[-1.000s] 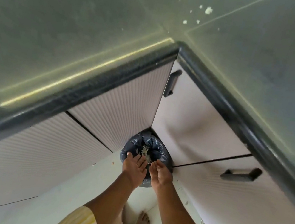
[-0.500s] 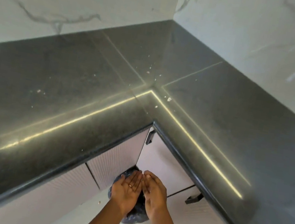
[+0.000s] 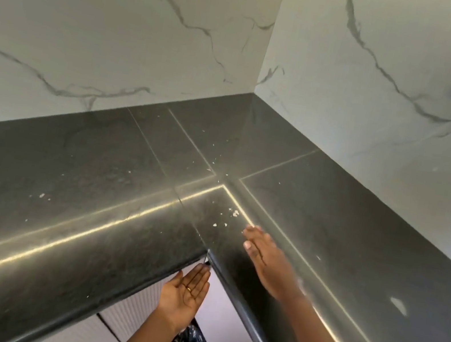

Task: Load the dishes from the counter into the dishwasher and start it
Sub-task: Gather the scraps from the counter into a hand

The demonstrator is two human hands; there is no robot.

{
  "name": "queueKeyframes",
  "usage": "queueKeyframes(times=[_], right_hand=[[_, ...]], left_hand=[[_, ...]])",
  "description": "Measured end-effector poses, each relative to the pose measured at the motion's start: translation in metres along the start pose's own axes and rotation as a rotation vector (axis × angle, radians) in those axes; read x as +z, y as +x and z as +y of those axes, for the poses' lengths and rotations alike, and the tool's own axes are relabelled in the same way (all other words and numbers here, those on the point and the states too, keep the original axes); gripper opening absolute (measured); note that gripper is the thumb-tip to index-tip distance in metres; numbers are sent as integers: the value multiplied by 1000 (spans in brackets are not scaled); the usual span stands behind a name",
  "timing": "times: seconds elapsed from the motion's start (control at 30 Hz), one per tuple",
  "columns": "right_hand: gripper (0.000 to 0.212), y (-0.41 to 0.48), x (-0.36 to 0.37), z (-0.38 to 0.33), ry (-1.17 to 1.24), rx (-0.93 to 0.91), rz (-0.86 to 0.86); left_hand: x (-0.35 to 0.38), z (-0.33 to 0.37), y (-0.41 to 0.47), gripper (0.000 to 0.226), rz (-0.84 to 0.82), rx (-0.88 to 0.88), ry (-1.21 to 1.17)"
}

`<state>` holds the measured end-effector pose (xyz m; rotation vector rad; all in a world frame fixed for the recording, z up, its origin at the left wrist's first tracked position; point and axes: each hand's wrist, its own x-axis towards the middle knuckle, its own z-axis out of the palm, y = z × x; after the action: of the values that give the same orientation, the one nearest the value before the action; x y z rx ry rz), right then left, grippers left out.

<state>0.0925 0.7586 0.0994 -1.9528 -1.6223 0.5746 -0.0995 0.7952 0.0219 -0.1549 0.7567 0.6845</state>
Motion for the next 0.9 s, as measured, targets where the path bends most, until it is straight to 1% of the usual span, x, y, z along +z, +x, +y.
queueKeyframes(times=[0.03, 0.1, 0.2, 0.27, 0.3, 0.37, 0.47, 0.53, 0.6, 0.73, 0.8, 0.9], right_hand=[[50, 18, -11, 17, -81, 22, -31], [60, 51, -33, 51, -177, 105, -18], [73, 95, -63, 98, -251, 279, 13], [78, 120, -76, 123, -273, 359, -13], [79, 133, -79, 132, -297, 373, -35], [79, 159, -83, 145, -374, 345, -71], [77, 196, -78, 142, -443, 220, -142], [75, 217, -64, 128, -482, 89, -225], [73, 227, -45, 108, -525, -51, -269], [76, 215, -12, 72, -610, -353, -341], [77, 201, -7, 64, -630, -521, -409], [60, 188, -12, 62, -586, -773, -590]], left_hand=[[3, 1, 4, 42, -2, 14, -17], [7, 2, 11, 41, -2, 41, -28], [10, -1, 20, 40, 14, 71, -44], [11, -4, 25, 45, 55, 97, -62], [14, -5, 27, 45, 77, 119, -77], [22, -8, 29, 42, 111, 188, -130], [33, -13, 29, 37, 146, 275, -193], [36, -15, 29, 32, 162, 309, -198], [37, -15, 29, 33, 164, 317, -191], [34, -15, 31, 34, 176, 312, -138], [33, -16, 34, 35, 172, 301, -116], [32, -16, 36, 38, 158, 264, -108]])
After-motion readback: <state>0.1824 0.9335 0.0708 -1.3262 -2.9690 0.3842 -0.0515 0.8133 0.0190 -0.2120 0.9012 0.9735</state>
